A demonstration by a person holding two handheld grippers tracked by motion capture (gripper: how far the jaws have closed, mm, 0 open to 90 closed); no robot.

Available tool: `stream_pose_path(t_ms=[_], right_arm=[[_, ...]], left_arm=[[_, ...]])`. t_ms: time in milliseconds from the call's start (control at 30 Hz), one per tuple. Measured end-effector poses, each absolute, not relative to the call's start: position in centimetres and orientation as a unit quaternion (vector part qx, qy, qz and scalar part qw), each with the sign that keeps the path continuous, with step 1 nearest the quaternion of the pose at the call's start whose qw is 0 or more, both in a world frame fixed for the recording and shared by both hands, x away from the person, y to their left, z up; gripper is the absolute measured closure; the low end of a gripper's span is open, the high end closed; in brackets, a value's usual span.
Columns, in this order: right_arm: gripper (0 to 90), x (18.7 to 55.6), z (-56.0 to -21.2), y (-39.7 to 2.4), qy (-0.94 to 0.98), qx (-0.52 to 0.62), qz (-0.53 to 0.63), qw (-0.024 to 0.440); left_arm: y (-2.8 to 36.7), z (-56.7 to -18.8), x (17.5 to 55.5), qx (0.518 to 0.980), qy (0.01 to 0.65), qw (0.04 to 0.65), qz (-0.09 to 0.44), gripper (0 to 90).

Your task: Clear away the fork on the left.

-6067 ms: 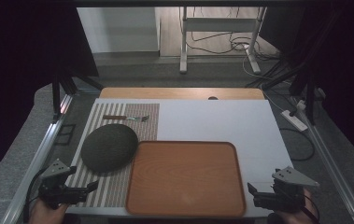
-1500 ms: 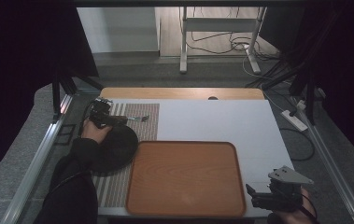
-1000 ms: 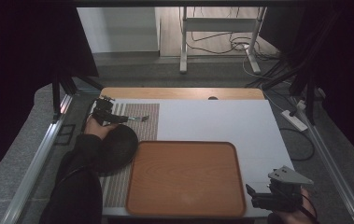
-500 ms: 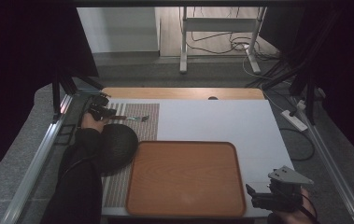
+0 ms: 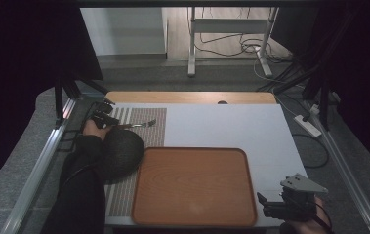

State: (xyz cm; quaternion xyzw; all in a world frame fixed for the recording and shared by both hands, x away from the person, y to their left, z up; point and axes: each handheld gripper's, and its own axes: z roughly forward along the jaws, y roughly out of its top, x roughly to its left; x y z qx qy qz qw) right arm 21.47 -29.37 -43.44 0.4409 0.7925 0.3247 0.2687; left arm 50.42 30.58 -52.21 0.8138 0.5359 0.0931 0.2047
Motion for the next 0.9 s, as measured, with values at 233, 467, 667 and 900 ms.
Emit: stream_pose_path(t_ms=[233, 467, 667, 900], right_arm=[[0.0, 21.5, -43.4, -29.3, 0.793, 0.441, 0.323, 0.268], [0.0, 21.5, -43.4, -29.3, 0.793, 0.441, 0.324, 0.269], [0.0, 21.5, -43.4, -29.3, 0.793, 0.441, 0.323, 0.268], [0.0, 21.5, -43.4, -29.3, 0.794, 0.439, 0.323, 0.268]], left_arm=[[30.3, -51.8, 49.9, 0.843, 0.502, 0.182, 0.067, 88.6], [30.4, -51.5, 50.0, 0.841, 0.501, 0.189, 0.072, 85.4], [30.2, -50.1, 50.3, 0.829, 0.505, 0.227, 0.082, 57.3], [28.5, -50.6, 51.0, 0.833, 0.499, 0.227, 0.080, 13.6]])
